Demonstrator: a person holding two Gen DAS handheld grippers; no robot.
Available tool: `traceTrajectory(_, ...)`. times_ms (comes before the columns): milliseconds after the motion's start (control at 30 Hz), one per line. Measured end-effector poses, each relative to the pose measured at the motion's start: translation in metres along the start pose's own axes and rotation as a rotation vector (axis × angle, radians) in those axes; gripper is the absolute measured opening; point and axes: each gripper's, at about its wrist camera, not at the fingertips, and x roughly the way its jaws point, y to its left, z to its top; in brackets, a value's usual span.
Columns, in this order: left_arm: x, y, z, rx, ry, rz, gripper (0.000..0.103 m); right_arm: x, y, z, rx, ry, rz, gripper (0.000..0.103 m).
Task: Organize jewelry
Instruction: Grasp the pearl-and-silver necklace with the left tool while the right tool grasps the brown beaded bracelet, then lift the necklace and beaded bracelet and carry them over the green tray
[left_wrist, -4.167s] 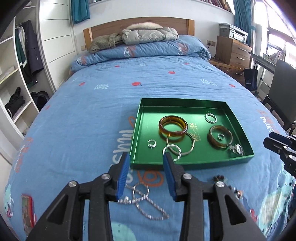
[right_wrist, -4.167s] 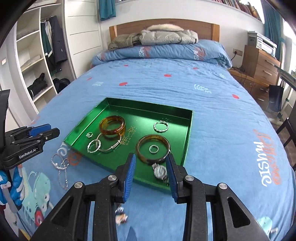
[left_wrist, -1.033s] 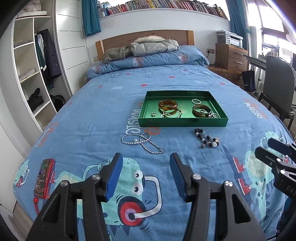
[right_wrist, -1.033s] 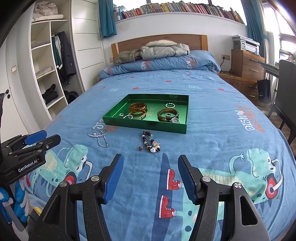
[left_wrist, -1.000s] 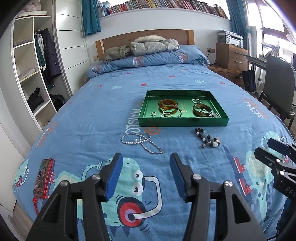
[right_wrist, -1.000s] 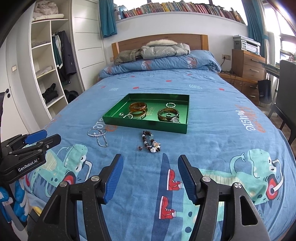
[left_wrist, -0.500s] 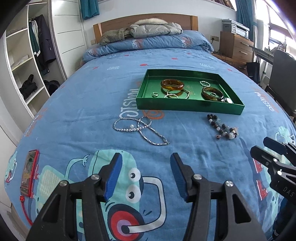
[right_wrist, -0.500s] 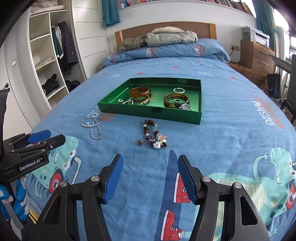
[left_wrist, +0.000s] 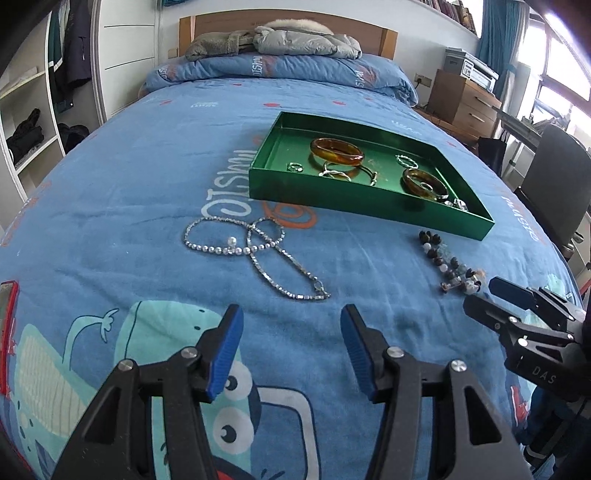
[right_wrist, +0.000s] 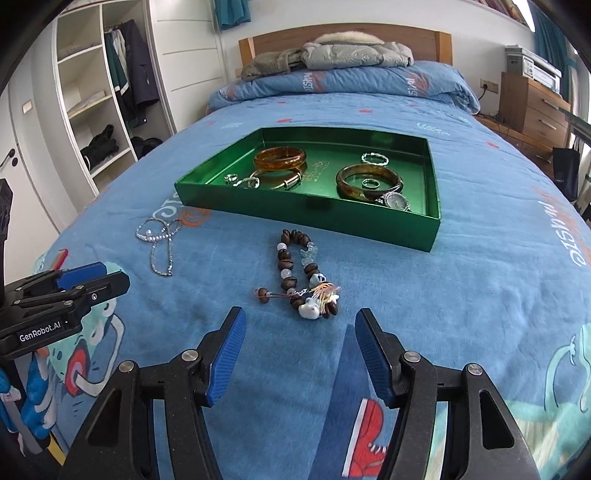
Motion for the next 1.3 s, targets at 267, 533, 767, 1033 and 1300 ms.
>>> traceTrajectory(267,0.048,-0.001,0.021,-0.005,0.044,0.082,0.053,0.023,-0.005,0.011,-0.02,0.031,0.015,0.061)
traceTrajectory(533,0.064,-0.002,0.031,0.019,0.005,0.137,0.046,0.037,-0.003,0.022,-0.071,0.03,0.029,0.053)
traceTrajectory(767,0.047,-0.012,0.012,0.079,0.02,0.064,0.004,0.035,-0.002,0.017,-0.082,0.034,0.051,0.021)
traceTrajectory(1033,0.011,-0.02,-0.01,0.068,0.032,-0.022,0.004,0.01,0.002,-0.002,-0.023,0.042,0.09,0.019)
traceTrajectory(1300,-0.044,-0.028,-0.016,0.069,-0.029,-0.04,0.002,-0.038,0.015,-0.014,0.008,-0.004,0.093,0.018)
